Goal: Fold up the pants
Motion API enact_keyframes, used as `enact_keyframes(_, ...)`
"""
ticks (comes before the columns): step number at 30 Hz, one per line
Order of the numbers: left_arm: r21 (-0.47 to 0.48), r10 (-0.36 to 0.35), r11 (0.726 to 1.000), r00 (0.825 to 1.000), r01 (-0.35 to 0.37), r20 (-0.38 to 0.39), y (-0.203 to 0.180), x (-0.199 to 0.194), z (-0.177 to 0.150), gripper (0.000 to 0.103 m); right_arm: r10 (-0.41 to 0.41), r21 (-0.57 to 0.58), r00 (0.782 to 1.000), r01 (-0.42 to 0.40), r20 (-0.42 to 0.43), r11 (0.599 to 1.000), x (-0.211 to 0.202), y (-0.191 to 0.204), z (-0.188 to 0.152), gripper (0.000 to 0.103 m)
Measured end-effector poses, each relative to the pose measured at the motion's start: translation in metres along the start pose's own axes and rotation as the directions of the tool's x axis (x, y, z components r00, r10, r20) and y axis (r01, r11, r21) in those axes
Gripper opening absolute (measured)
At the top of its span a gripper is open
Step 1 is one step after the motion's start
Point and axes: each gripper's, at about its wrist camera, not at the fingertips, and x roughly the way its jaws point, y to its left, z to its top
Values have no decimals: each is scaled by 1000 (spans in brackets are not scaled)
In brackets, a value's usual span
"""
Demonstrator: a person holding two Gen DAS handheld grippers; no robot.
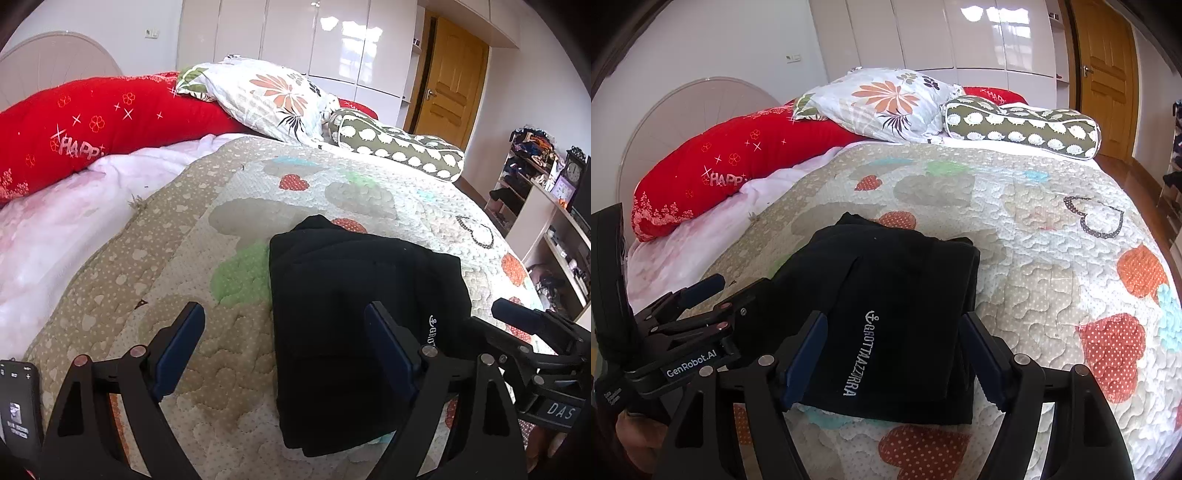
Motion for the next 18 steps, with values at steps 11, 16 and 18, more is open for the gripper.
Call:
enact_keyframes(11, 61, 56, 996, 998, -58, 30, -6, -11, 1, 89, -24, 17, 1000, 24, 9, 1000, -13, -9, -10, 78)
enact_keyframes(16, 74, 70, 995, 996, -73, 47, -9, -25, 1, 89, -16, 20, 1000, 16, 18, 1000, -25, -7, -16, 78)
enact_keyframes(18, 86, 83, 992, 993, -90, 87, -12, -36, 1, 89, -12, 16, 1000, 11, 21, 1000, -30, -5, -17, 78)
